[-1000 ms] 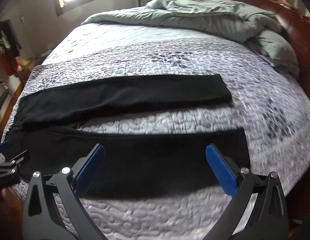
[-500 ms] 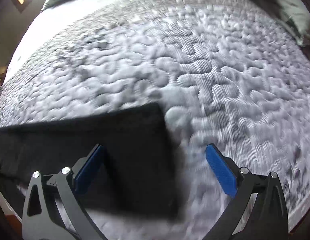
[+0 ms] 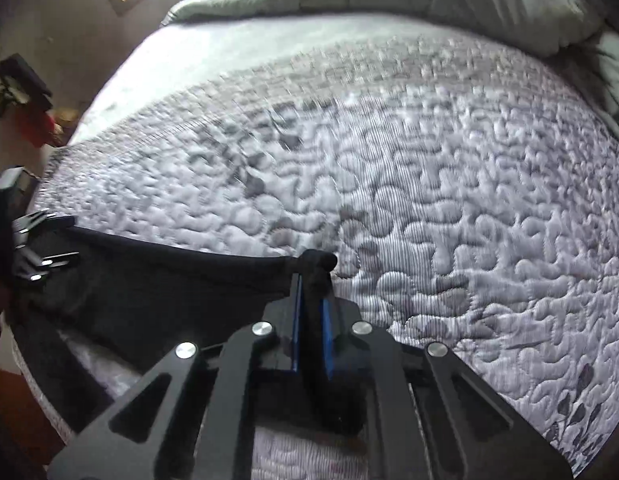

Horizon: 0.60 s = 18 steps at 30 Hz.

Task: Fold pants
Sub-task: 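Grasp the hem of one pant leg with the right gripper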

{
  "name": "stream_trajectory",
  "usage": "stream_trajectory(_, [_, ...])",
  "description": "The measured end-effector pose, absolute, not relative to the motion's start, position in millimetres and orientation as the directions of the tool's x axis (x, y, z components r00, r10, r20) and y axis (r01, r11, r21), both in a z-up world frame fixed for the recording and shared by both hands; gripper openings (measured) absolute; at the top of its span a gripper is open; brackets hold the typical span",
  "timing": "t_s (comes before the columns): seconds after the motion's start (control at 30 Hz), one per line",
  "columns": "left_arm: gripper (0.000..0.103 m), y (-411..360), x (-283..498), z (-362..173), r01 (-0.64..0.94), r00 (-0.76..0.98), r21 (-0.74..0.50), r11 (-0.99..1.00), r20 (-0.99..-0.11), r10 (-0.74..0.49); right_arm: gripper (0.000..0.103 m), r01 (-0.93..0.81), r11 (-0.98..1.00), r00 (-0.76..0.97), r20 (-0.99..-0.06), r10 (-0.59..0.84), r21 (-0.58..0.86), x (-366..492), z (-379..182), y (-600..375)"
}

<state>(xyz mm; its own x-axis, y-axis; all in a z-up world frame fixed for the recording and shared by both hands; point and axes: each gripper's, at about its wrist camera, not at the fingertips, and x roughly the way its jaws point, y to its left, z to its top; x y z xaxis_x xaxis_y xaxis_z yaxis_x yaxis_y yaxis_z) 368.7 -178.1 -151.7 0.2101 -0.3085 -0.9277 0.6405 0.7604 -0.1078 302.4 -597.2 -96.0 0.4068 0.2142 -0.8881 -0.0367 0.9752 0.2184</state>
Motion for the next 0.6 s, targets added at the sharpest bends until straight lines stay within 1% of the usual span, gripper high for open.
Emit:
stream_trajectory(0.1, [0.099,-195,377,-154,0.722,0.152,-0.151,0.675,-0.917,-0.368,0.007,-0.084,0.958,0.476,-0.834,0.279,0.273,288,-68,-601])
stream_trajectory(0.13, [0.099,-201,380,-155,0.755,0.097,-0.202,0.623,-0.907,-0.411,0.007,-0.095,0.952,0.502,-0.812,0.298,0.29,282,-58,-604])
stream_trajectory(0.23, [0.099,-213,382,-155,0.797,-0.022,-0.299,0.525,-0.883,-0.469,0.007,-0.133,0.935,0.555,-0.756,0.346,0.33,273,-35,-609])
stream_trajectory(0.33, [0.099,-221,383,-158,0.808,-0.148,-0.39,0.441,-0.859,-0.49,0.007,-0.152,0.93,0.579,-0.733,0.358,0.334,276,-23,-605])
stream_trajectory(0.4, [0.097,-223,382,-161,0.802,-0.204,-0.429,0.416,-0.851,-0.484,0.007,-0.154,0.929,0.589,-0.723,0.361,0.338,273,-20,-605])
stream_trajectory(0.43, [0.089,-223,380,-162,0.803,-0.227,-0.437,0.405,-0.853,-0.47,0.007,-0.154,0.928,0.592,-0.72,0.362,0.339,273,-19,-606])
stream_trajectory(0.47, [0.069,-222,377,-164,0.807,-0.233,-0.432,0.402,-0.859,-0.456,0.007,-0.152,0.928,0.597,-0.717,0.361,0.341,273,-19,-606])
stream_trajectory(0.5, [0.054,-221,375,-164,0.814,-0.23,-0.42,0.402,-0.867,-0.442,0.007,-0.149,0.929,0.599,-0.716,0.358,0.34,272,-20,-605])
stream_trajectory(0.53, [0.029,-217,370,-163,0.828,-0.205,-0.387,0.406,-0.883,-0.423,0.007,-0.145,0.93,0.6,-0.718,0.354,0.338,270,-22,-605])
stream_trajectory(0.6, [0.013,-207,364,-158,0.834,-0.142,-0.335,0.438,-0.898,-0.417,0.007,-0.13,0.935,0.602,-0.722,0.34,0.331,266,-26,-605])
